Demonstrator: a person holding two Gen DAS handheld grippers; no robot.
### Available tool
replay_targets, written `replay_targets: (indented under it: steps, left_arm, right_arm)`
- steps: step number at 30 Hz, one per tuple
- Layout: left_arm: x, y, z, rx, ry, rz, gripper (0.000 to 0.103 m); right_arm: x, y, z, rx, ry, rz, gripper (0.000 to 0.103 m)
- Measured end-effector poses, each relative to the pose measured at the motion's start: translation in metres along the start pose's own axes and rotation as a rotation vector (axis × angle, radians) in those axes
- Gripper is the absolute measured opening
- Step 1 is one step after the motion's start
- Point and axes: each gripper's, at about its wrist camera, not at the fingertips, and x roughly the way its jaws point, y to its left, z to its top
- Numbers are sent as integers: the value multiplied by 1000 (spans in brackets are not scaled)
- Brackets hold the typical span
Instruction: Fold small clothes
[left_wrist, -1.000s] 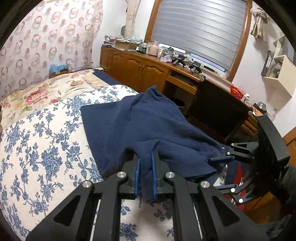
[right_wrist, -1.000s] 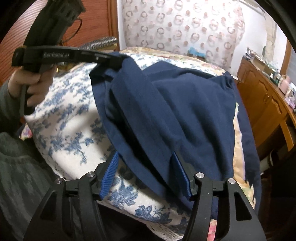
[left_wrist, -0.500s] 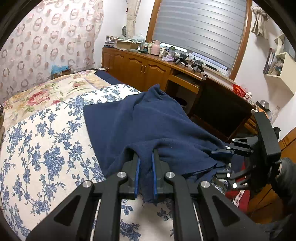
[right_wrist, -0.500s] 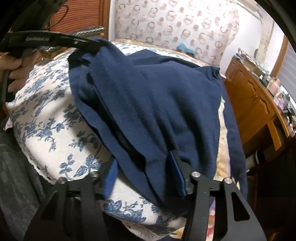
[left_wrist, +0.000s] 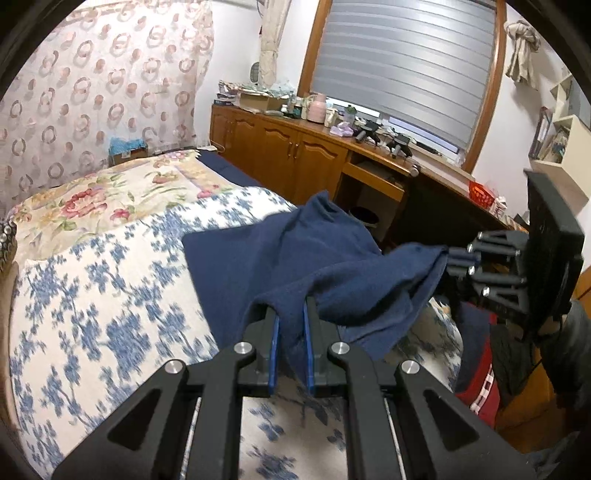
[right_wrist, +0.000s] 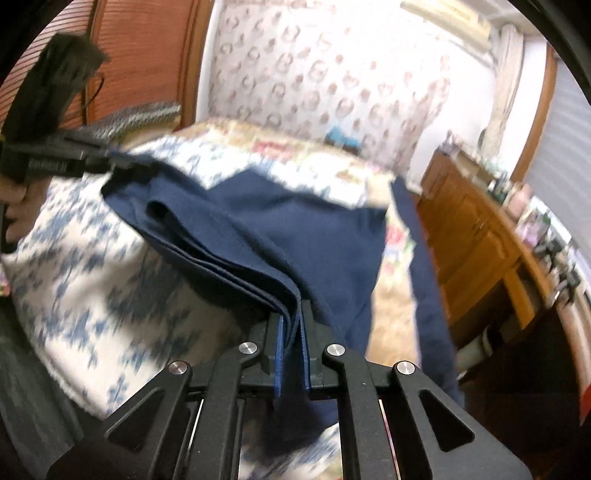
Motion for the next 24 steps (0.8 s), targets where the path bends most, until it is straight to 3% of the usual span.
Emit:
replay_targets:
  steps: [5,9,21,24]
  left_arm:
    - [14,22,29,-12,-1,33,8]
    - [28,39,43,-24,4,45,9]
    - [77,74,54,-63,81,39,11]
    - [79,77,57,-68,96,17,19]
  right_arm:
    - [24,-21,46,-21,-49,-16,5]
    - [58,-37,71,-22,-41,-1,5]
    - [122,-64,79,17,15,82,5]
    - [134,-67,76,27,34,103,5]
